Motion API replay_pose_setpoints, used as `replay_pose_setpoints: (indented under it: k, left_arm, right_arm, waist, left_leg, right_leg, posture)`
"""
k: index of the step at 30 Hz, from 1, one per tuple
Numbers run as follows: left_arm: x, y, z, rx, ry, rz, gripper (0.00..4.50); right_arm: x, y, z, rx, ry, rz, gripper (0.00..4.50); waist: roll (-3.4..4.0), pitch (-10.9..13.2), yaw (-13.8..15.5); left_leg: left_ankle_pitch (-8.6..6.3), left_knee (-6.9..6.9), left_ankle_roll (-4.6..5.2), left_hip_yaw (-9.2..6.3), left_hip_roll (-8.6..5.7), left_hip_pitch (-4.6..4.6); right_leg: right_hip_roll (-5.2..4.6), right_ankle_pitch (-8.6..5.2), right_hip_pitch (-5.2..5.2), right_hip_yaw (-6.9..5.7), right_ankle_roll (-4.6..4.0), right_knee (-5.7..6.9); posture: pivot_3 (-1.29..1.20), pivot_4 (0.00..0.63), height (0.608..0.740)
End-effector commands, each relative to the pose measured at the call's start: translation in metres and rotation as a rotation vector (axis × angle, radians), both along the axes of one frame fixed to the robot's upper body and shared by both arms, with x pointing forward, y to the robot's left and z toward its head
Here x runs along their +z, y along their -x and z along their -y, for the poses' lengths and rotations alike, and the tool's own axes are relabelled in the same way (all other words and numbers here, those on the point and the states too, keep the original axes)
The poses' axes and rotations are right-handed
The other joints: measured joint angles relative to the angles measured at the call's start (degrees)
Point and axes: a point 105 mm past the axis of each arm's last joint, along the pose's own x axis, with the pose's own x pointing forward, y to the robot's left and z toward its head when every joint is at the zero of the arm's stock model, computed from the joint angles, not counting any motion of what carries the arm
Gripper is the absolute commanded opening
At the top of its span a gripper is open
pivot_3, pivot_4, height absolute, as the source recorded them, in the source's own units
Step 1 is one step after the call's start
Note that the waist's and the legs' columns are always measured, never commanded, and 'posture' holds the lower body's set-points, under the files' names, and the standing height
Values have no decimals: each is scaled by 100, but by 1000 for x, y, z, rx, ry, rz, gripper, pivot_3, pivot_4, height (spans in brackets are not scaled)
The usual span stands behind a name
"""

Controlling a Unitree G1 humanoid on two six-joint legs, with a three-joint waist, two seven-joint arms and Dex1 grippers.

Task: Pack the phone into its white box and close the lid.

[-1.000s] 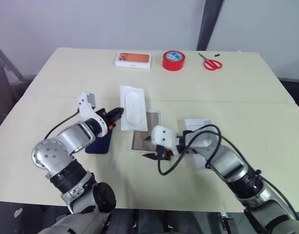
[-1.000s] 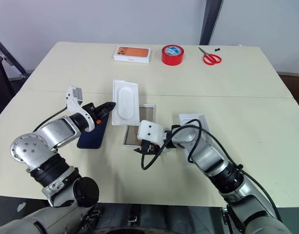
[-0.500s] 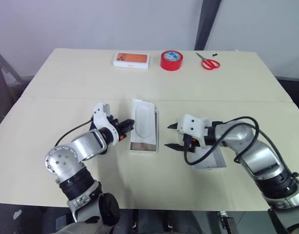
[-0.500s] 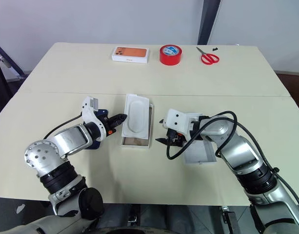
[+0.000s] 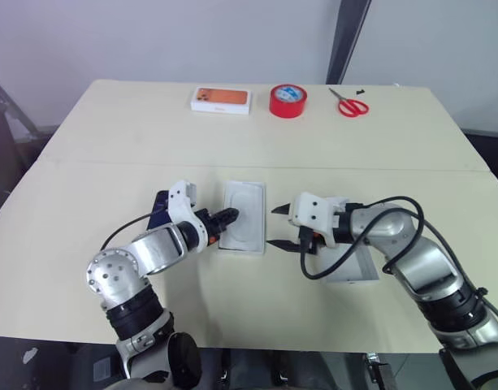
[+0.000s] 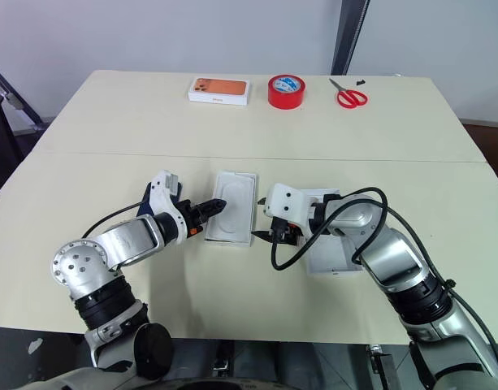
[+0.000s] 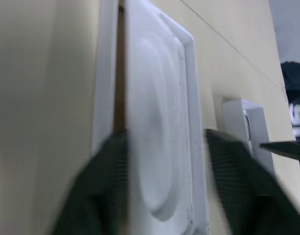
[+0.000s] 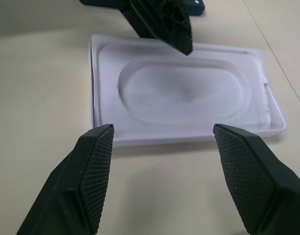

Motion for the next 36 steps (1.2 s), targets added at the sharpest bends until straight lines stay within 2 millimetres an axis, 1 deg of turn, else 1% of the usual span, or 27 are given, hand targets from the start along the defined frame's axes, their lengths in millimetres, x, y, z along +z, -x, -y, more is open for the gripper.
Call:
replay_pose_setpoints:
  k: [1, 5, 6, 7, 9, 12, 15, 17, 21, 23, 26, 29, 31, 34, 36]
  left_arm:
    - [13, 3, 0, -29, -12, 65, 3779]
    - [22, 2, -8, -29, -16, 108, 3779]
    - [26, 2, -13, -26, -20, 127, 3842]
    - [29, 2, -16, -24, -22, 140, 3842]
    - [33, 2, -21, -24, -42, 163, 3842]
    - [39, 2, -35, -7, -79, 191, 3842]
    - [43, 3, -52, 13, -151, 230, 3842]
    - [45, 7, -66, 17, -265, 282, 3842]
    - [42, 20, -85, -27, -425, 384, 3842]
    - [38, 27, -90, -64, -467, 417, 3842]
    - [25, 41, -98, -124, -535, 440, 3842]
    - [16, 48, -105, -140, -573, 442, 3842]
    - [14, 50, -106, -140, -570, 446, 3842]
    - [12, 51, -108, -118, -552, 452, 3842]
    - [11, 49, -114, -77, -545, 452, 3842]
  right_arm:
    - [12, -6, -4, -12, -24, 48, 3416]
    - [17, -14, -5, -60, -64, 39, 3416]
    - [19, -16, -7, -74, -87, 21, 2869]
    - [21, -17, -8, -83, -103, 7, 2524]
    - [23, -18, -12, -92, -128, -15, 1516]
    - [27, -24, -25, -109, -168, -38, 27]
    - [23, -33, -45, -132, -176, -42, 27]
    - [16, -48, -55, -202, -172, -25, 27]
    - [2, -71, -66, -303, -149, -15, 27]
    - [-4, -75, -69, -316, -125, -5, 27]
    - [-16, -83, -72, -349, -82, 12, 27]
    - [-27, -84, -72, -347, -36, 28, 27]
    - [-29, -82, -71, -339, -31, 35, 27]
    - [-23, -78, -74, -313, -58, 50, 27]
    - [-9, -70, -80, -258, -122, 70, 27]
  waist:
    - [0, 0, -3]
    - [0, 0, -6]
    - [-1, 1, -5]
    - [-1, 1, -8]
    - [-1, 0, -6]
    - [0, 0, -26]
    - [0, 0, -80]
    - [-1, -1, -155]
    - [0, -1, -181]
    - [3, 1, -172]
    - [3, 1, -172]
    - [6, 2, -174]
    - [5, 1, -175]
    - [5, 1, -181]
    - [6, 1, -182]
  left_leg:
    - [0, 0, 0, 0, 0, 0]
    - [1, 0, -1, 0, 1, 1]
    - [1, 0, -1, -1, 1, 1]
    - [1, 0, -1, -1, 0, 0]
    - [1, 0, -1, -1, 0, 0]
    - [1, 0, -1, -2, 0, 0]
    - [2, -2, -3, -2, 0, 1]
    - [6, -7, -10, -2, 0, 1]
    - [10, -13, -17, -1, 0, 1]
    - [10, -18, -17, 1, -2, 1]
    - [9, -20, -16, 0, -3, -1]
    - [8, -26, -15, 0, -3, -1]
    - [7, -28, -14, -3, -3, -1]
    - [5, -29, -11, -2, -2, -1]
    - [4, -31, -10, -3, -2, -1]
  right_leg:
    - [0, 0, 0, 0, 0, 0]
    - [1, 0, 0, 0, 0, 1]
    - [1, 0, -1, 0, 0, 1]
    - [1, 0, -1, 0, 0, 1]
    - [0, 0, -1, 0, 0, 1]
    - [1, 0, -2, 0, 0, 2]
    - [1, 0, -4, 0, 0, 5]
    - [2, 0, -9, 0, -1, 10]
    - [3, -1, -15, 0, -2, 17]
    - [-1, -2, -17, 1, -4, 14]
    - [-7, -3, -15, 1, -5, 4]
    - [-13, -3, -17, 2, -7, 1]
    - [-13, -3, -17, 1, -7, 1]
    - [-15, -3, -17, 1, -6, 1]
    - [-15, -2, -19, 1, -6, 1]
  posture:
    - [0, 150, 725]
    - [0, 150, 725]
    - [0, 150, 725]
    - [0, 150, 725]
    - [0, 150, 725]
    - [0, 150, 725]
    - [0, 150, 725]
    - [0, 150, 725]
    - [0, 150, 725]
    - [0, 150, 725]
    - [0, 150, 725]
    - [0, 150, 725]
    - [0, 150, 725]
    - [0, 150, 725]
    - [0, 150, 725]
